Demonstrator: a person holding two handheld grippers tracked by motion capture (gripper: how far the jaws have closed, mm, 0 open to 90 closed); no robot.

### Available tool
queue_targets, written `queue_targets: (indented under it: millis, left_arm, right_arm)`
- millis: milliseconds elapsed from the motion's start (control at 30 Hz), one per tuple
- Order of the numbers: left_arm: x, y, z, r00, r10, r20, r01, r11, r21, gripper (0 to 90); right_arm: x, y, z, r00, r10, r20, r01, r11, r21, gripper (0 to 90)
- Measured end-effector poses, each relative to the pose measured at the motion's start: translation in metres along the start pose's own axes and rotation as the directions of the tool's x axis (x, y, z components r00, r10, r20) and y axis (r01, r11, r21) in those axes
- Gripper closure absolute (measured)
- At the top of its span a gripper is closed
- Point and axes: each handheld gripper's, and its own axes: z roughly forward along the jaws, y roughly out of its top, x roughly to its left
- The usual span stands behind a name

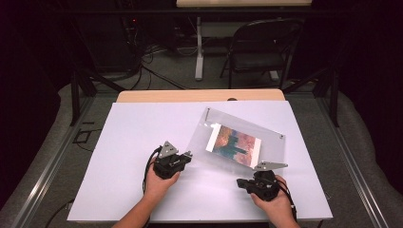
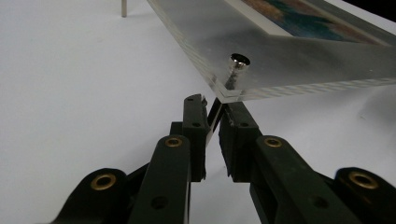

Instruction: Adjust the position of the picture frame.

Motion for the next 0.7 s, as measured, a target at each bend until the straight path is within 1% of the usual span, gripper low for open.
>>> queue_targets:
  millis: [67,100,200,300,367,467,567,700]
  left_arm:
    - [-0.0009,0.0012,-0.0016,1.0,-0.005,0.008,0.005,1.0,-0.007,81.1]
    - [-0.0009,0.0015,-0.0022,0.9999,-0.002,0.011,0.002,1.0,-0.009,81.1]
    - [-0.0012,0.0022,-0.0032,0.9999,0.0,0.014,0.0,1.0,-0.01,81.2]
    - [-0.0022,0.0031,-0.0044,0.9998,-0.003,0.018,0.003,0.9999,-0.014,81.3]
    - [-0.0026,0.0036,-0.0053,0.9998,0.001,0.02,0.0,0.9999,-0.016,81.4]
    - [-0.004,0.0039,-0.0066,0.9996,0.001,0.027,-0.001,0.9998,-0.019,81.5]
    - [-0.0044,0.0039,-0.0071,0.9996,0.001,0.028,-0.001,0.9998,-0.018,81.6]
    - [-0.0052,0.0044,-0.0083,0.9995,0.005,0.03,-0.005,0.9998,-0.018,81.7]
  right_arm:
    - [0.0,0.0002,0.0004,0.9999,0.01,-0.013,-0.01,1.0,0.0,90.0]
    - [0.0003,0.0003,0.0003,0.9999,0.007,-0.008,-0.007,1.0,0.006,90.0]
    - [0.0003,0.0005,0.0007,0.9999,0.007,-0.01,-0.007,0.9999,0.012,90.0]
    - [-0.0016,0.0011,0.0018,0.9996,0.027,-0.01,-0.027,0.9995,0.012,90.0]
    - [-0.0025,0.0013,0.0024,0.9995,0.03,-0.01,-0.03,0.9995,0.008,90.0]
    - [-0.006,0.002,0.0027,0.9986,0.053,-0.003,-0.053,0.9985,0.009,90.0]
    - [-0.0069,0.0022,0.0025,0.9978,0.066,-0.009,-0.066,0.9978,0.01,90.0]
    - [-0.0064,0.0028,0.0035,0.9979,0.064,-0.005,-0.064,0.9977,0.02,90.0]
